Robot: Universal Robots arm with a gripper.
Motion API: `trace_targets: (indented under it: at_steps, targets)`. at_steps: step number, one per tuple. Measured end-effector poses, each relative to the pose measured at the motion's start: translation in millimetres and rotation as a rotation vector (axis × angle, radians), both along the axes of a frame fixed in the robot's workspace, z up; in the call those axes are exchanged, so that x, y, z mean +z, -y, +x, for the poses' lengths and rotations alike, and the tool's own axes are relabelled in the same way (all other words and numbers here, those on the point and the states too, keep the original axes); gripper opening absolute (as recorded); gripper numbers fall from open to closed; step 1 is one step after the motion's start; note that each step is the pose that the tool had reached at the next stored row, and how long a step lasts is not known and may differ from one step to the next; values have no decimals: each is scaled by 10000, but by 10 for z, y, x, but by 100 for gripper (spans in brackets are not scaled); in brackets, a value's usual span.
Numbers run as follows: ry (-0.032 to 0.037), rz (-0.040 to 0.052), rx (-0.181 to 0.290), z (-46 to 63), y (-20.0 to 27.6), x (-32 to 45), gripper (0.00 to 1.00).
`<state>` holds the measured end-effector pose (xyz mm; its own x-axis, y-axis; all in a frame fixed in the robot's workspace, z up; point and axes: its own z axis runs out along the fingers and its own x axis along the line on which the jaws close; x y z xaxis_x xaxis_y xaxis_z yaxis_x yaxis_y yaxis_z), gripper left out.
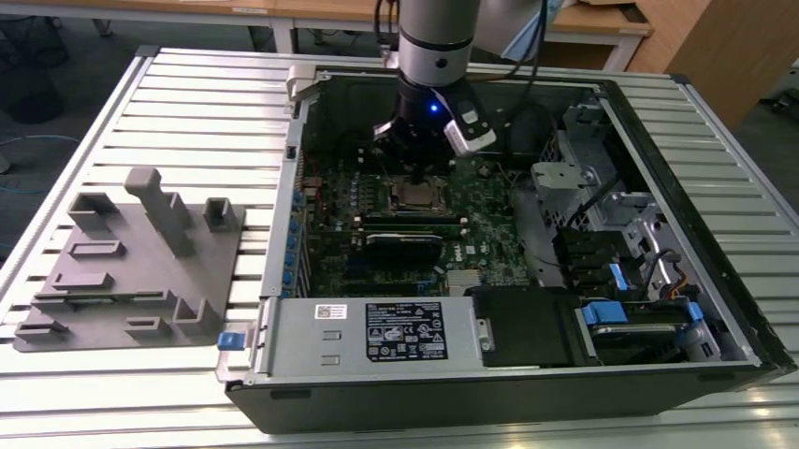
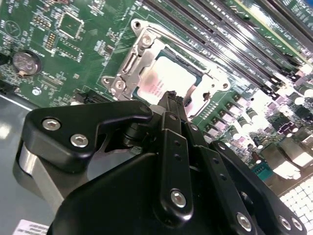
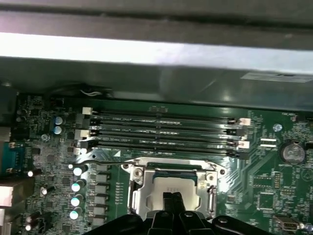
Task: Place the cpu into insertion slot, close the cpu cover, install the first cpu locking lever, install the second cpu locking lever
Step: 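Close the cpu cover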
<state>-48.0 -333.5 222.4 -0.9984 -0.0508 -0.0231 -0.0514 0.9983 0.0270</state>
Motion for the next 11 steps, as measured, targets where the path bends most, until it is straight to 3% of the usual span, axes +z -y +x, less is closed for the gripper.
trace_targets:
  at_steps: [5,11]
  targets:
    - [0,-97,-3,-71,0,-20,10]
    - [1,-139,-3,-163,0,-46,10]
